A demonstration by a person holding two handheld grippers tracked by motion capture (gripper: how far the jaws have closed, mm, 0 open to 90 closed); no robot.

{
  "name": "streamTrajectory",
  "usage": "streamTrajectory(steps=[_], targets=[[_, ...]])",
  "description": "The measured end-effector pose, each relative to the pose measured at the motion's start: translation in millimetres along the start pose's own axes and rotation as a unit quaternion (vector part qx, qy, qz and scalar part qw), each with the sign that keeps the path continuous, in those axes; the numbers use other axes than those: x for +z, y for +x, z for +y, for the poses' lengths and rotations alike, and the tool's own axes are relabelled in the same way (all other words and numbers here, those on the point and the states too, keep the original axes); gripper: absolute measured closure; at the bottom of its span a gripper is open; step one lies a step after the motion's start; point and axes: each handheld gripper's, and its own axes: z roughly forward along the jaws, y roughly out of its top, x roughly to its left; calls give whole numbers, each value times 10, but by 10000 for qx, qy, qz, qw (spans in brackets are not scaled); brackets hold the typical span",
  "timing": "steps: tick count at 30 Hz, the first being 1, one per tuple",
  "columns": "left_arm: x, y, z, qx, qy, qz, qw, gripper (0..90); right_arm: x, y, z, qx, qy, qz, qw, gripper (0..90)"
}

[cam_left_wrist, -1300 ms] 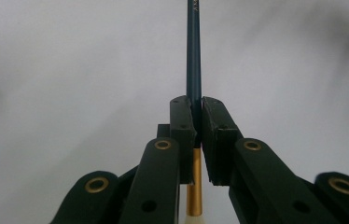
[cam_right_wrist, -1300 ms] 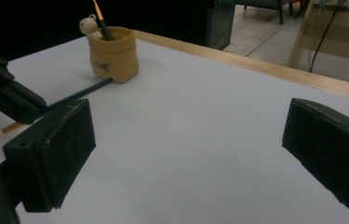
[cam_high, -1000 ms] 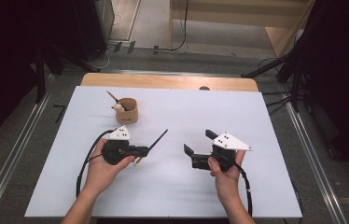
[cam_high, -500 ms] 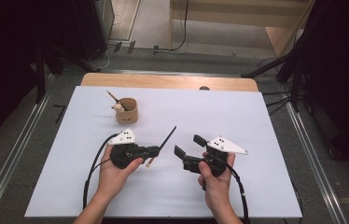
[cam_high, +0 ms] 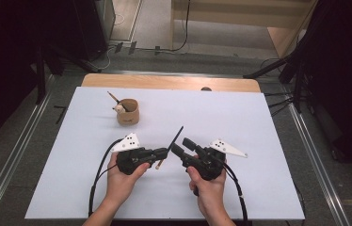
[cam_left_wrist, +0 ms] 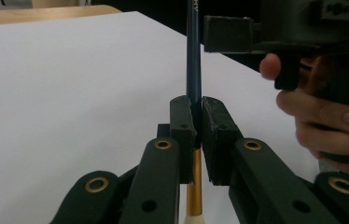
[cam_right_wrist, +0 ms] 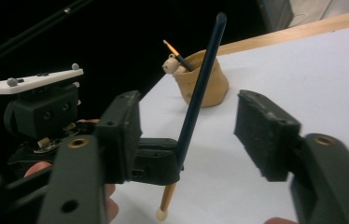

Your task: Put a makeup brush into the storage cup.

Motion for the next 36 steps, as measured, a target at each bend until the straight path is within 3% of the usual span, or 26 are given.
streamTrajectory(steps=[4, 10, 15, 28, 34, 36], targets=[[12, -33, 8, 45, -36, -60, 10000, 843, 31, -37, -44, 205, 35, 82, 9998, 477], [51, -80, 0, 69, -52, -83, 9999, 843, 55, -103, -92, 522, -128, 527, 9972, 630], [58, -93, 0, 108, -72, -55, 9999, 843, 59, -141, -126, 774, -171, 654, 9947, 668], [79, -109, -11, 112, -75, -63, 9999, 843, 96, -157, -158, 848, -154, 850, 9927, 751], [82, -112, -14, 116, -80, -64, 9999, 843, 105, -163, -170, 819, -118, 809, 9933, 811], [71, -107, -10, 102, -114, -73, 9999, 843, 94, -165, -171, 745, -139, 693, 9947, 852]])
